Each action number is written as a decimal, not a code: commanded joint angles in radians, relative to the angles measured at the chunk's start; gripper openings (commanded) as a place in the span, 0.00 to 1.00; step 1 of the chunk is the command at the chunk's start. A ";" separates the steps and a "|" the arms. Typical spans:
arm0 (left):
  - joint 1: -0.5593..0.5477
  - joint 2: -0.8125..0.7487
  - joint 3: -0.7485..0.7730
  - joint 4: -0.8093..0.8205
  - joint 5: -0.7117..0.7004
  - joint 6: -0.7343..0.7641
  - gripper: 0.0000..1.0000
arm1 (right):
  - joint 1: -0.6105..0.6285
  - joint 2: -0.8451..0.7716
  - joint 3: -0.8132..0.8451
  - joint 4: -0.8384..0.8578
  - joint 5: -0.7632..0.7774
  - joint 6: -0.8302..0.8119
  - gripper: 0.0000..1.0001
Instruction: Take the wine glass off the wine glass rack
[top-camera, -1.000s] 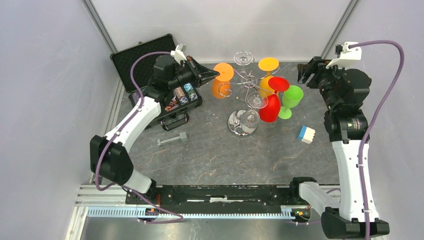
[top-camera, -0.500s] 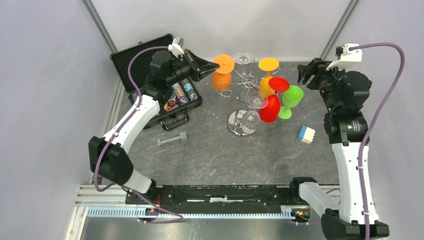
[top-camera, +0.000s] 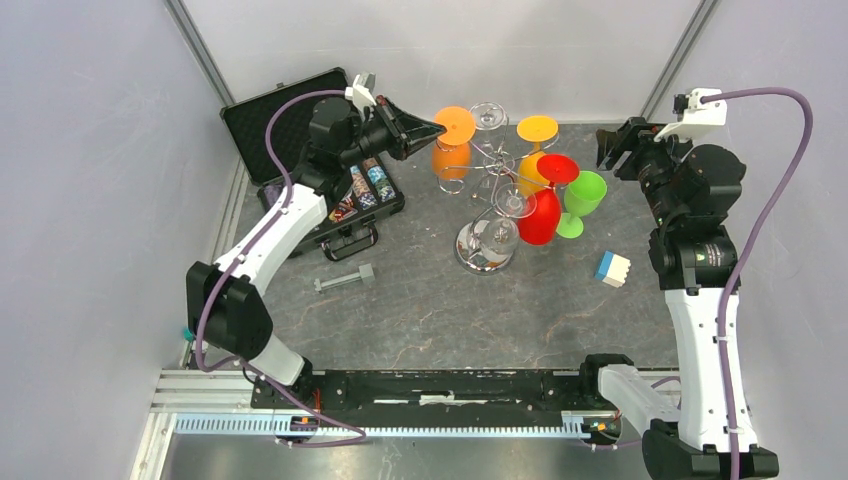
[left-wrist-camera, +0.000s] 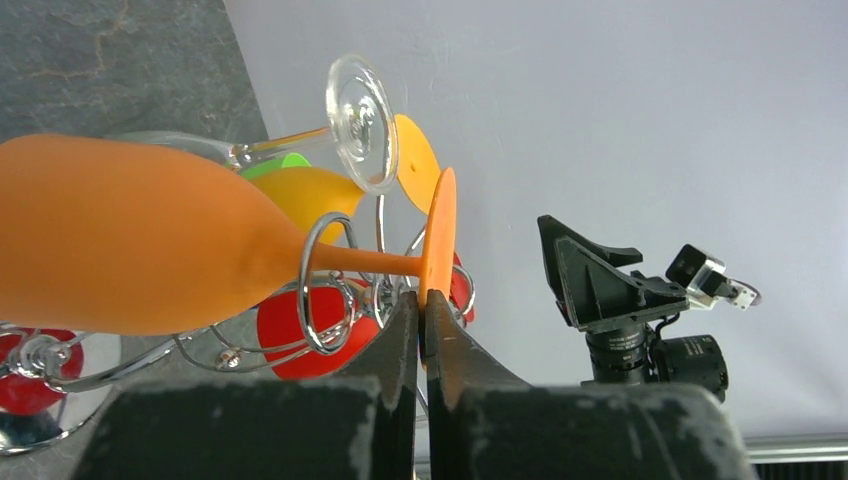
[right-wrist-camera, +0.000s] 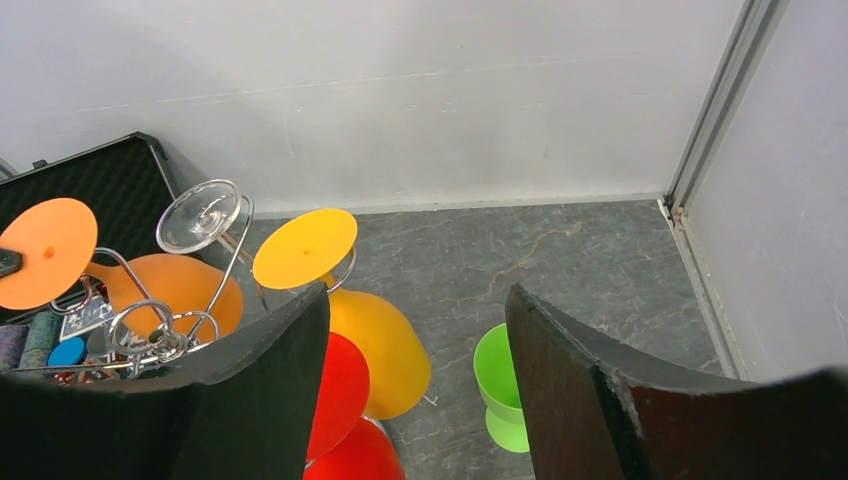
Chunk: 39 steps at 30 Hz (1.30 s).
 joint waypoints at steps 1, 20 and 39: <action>-0.014 -0.019 0.033 0.082 0.060 -0.046 0.02 | -0.001 -0.019 -0.004 0.034 0.010 0.001 0.70; 0.001 -0.214 -0.059 -0.203 0.018 0.136 0.02 | 0.000 -0.034 -0.023 0.066 -0.171 0.000 0.86; 0.115 -0.453 -0.075 -0.081 0.059 -0.041 0.02 | 0.027 -0.129 -0.353 0.801 -0.669 0.449 0.98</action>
